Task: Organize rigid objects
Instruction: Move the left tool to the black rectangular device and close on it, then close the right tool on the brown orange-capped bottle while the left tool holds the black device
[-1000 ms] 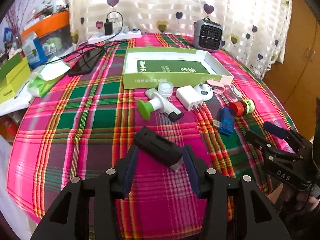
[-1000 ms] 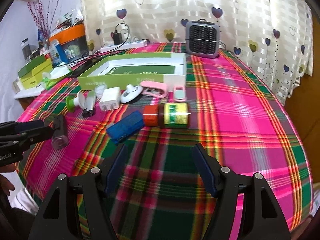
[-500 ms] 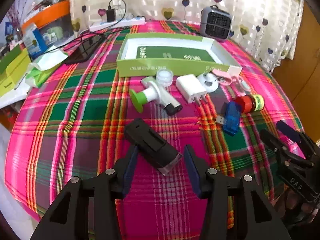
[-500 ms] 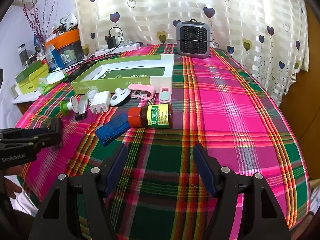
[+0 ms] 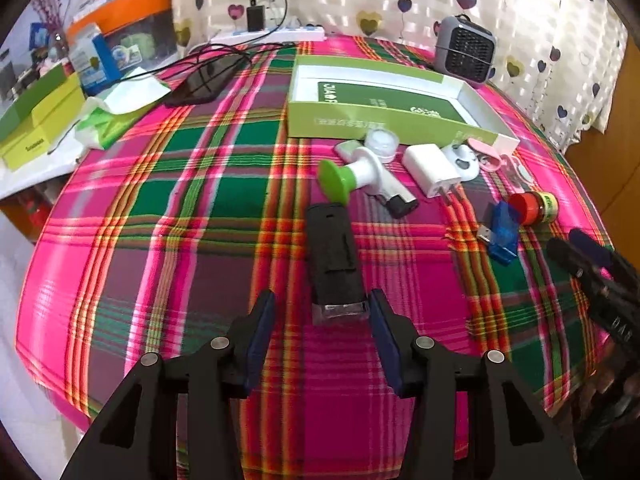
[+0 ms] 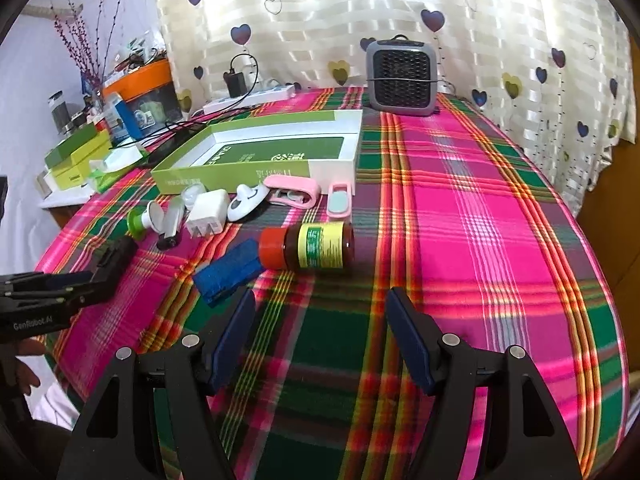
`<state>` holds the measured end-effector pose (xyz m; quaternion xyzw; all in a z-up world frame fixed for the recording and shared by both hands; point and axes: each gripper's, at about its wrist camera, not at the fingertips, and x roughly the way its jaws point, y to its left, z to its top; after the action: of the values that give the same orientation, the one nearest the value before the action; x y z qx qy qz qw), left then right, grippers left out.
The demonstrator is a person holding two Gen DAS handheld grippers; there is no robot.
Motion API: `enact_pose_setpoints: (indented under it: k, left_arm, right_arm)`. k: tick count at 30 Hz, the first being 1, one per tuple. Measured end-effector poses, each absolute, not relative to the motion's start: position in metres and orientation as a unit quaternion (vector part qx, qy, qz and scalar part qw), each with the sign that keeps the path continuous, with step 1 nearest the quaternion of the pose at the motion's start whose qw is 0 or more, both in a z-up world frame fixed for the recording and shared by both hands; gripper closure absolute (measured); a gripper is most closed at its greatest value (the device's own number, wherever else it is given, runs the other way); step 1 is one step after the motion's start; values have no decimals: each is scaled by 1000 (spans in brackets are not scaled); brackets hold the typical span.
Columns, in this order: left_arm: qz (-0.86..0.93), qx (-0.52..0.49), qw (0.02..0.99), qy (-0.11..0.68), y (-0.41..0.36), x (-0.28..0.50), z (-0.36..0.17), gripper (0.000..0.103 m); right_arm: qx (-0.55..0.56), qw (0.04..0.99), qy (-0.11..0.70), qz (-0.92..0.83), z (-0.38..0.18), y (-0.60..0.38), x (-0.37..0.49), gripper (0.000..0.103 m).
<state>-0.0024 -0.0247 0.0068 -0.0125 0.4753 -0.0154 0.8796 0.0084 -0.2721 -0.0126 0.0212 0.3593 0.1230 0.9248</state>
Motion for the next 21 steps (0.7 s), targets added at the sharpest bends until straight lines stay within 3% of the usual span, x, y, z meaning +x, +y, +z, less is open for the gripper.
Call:
enact_pose_setpoints:
  k: [7, 21]
  left_arm:
    - [-20, -15, 881, 472, -19, 2, 7, 56]
    - [-28, -12, 883, 469, -18, 8, 6, 56]
  right_arm:
    - [5, 929, 330, 170, 1, -273, 24, 35]
    - [-32, 904, 351, 241, 2, -263, 53, 35]
